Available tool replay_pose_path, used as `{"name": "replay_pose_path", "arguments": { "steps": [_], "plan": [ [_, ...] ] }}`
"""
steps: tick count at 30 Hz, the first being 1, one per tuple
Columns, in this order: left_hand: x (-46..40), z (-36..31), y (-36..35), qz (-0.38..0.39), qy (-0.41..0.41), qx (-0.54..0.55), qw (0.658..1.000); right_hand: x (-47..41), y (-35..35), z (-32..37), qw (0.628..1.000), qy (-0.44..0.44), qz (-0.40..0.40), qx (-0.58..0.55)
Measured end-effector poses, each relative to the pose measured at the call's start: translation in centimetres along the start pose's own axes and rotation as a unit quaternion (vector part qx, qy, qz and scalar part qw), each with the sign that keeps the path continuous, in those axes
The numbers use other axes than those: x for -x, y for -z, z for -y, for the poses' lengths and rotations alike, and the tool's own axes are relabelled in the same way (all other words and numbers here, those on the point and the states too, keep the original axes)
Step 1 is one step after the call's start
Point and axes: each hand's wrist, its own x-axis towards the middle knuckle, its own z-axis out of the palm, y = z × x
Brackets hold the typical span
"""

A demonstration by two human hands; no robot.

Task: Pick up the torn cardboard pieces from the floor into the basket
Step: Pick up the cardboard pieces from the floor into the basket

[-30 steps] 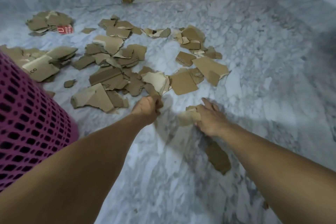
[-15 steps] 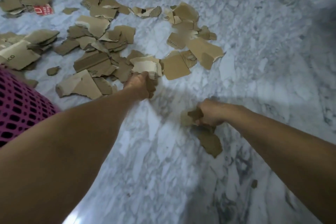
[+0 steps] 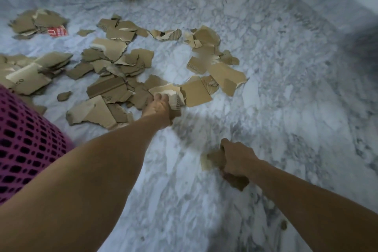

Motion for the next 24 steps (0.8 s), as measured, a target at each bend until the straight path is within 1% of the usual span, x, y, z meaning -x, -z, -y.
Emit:
{"name": "replay_pose_path", "arguments": {
  "steps": [3,7,11,13,15,16,18,19,22,24],
  "plan": [
    [0.2,0.1,0.1,0.002,-0.002,0.006,1.0,-1.0,2.7,0.8,1.0,0.012,0.001,-0.016],
    [0.3,0.6,0.4,0.012,0.02,-0.001,1.0,-2.7,8.0,1.8,0.999,0.017,-0.035,-0.018],
    [-0.1,0.9,1.0,0.036,0.028,0.049,0.998,-4.3,14.0,3.1,0.997,0.011,-0.067,-0.041],
    [-0.1,0.8,1.3,0.039,0.021,0.047,0.998,-4.9,16.0,3.3,0.996,0.012,-0.072,-0.049],
    [-0.4,0.8,1.7,0.048,0.047,0.067,0.995,-5.8,17.4,3.2,0.997,0.017,-0.069,-0.035],
    [-0.7,1.0,1.8,0.038,0.069,0.072,0.994,-6.2,17.9,3.3,0.998,0.022,-0.06,-0.023],
    [-1.2,1.5,2.6,-0.01,0.107,0.04,0.993,-7.4,19.0,3.3,0.998,0.034,-0.049,0.002],
    [-1.6,1.7,3.1,-0.022,0.116,0.03,0.992,-8.3,19.7,3.2,0.998,0.036,-0.047,0.012],
    [-2.4,2.3,4.2,-0.002,0.142,0.045,0.989,-11.0,20.9,3.0,0.998,0.041,-0.051,0.017],
    [-3.1,2.9,4.0,-0.002,0.164,0.061,0.985,-12.9,20.9,3.0,0.997,0.047,-0.054,0.013]
  ]
}}
